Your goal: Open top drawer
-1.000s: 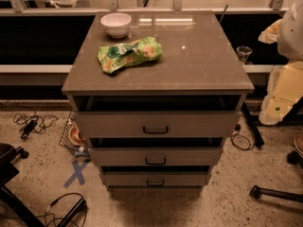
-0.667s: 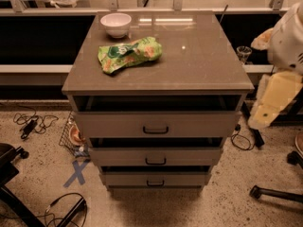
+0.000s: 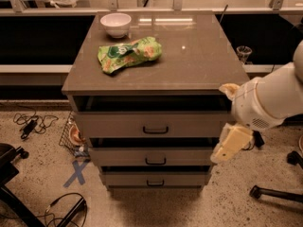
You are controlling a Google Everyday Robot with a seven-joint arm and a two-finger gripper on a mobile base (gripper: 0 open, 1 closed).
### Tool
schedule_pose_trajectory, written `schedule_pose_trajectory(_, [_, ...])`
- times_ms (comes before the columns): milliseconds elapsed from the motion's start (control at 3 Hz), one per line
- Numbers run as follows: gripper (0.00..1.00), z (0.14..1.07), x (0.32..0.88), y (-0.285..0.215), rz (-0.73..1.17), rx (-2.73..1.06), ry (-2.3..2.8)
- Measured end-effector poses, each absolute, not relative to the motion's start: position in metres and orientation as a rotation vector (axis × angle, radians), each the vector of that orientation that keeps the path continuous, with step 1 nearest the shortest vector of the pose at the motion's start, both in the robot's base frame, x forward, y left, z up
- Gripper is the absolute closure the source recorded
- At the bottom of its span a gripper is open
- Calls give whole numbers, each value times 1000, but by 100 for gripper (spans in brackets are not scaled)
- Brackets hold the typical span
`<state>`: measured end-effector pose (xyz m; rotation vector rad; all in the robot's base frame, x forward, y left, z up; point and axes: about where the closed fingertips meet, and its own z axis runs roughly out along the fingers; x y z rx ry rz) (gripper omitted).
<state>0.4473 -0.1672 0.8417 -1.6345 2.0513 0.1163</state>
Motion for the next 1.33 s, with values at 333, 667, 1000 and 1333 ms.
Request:
schedule_pose_trajectory(333, [0, 798, 453, -145, 145, -1624, 1943])
schedule_pose_trajectory(667, [0, 765, 473, -127, 114, -1582, 1881])
schedule_pose_trajectory(1000, [0, 771, 494, -127, 42, -1516, 1844])
schedule_pose_trajectory(1333, [0, 770, 495, -126, 37, -1518, 1845])
